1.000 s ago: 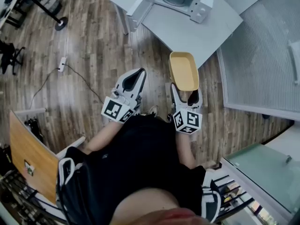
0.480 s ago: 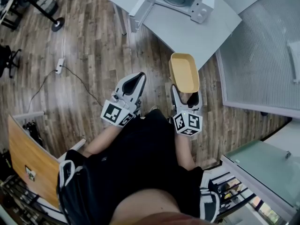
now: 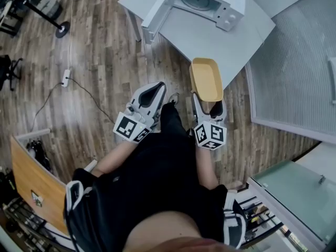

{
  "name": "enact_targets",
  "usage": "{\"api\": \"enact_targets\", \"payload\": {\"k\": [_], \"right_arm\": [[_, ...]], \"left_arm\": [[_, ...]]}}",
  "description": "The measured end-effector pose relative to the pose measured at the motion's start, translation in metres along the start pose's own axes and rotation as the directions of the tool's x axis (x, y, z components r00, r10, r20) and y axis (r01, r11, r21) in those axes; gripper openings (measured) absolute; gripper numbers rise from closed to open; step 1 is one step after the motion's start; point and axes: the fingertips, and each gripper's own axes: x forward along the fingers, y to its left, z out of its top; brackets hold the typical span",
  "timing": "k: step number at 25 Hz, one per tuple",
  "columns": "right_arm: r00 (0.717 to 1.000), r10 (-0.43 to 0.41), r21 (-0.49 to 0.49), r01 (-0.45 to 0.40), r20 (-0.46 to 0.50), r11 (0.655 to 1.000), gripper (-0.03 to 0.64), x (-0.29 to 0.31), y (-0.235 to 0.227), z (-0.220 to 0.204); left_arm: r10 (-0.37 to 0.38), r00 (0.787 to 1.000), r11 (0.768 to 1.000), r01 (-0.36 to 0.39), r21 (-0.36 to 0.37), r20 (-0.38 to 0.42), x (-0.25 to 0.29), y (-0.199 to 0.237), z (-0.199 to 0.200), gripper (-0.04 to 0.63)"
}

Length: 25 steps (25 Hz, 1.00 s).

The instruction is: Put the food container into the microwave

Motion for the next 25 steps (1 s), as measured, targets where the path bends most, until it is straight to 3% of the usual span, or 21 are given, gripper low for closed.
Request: {"api": "enact_targets", "payload": {"k": [7,14,25], "right_arm": [[0.999,0.043,-0.002,-0.043,-0.002,0.999,0.477,0.122,-0.043,0.038],[0.996,0.087,-0.032,-0.087,-0.014,0.996,0.477,0.233,-0.082,0.064],[0.994,0.02,-0.071,-0.028,-0.106,0.997,0.477,0.419,-0.133,0.036]], "left_arm": [[0.016,1.0,0.999,-0.016,0.043,-0.008,0.108,0.05,0.004,0.026],[0.027,1.0,0.999,-0.027,0.038,0.0,0.195,0.083,-0.001,0.026],[0.017,1.0,1.0,-0.017,0.023,0.012,0.296,0.153,-0.02,0.026]]}}
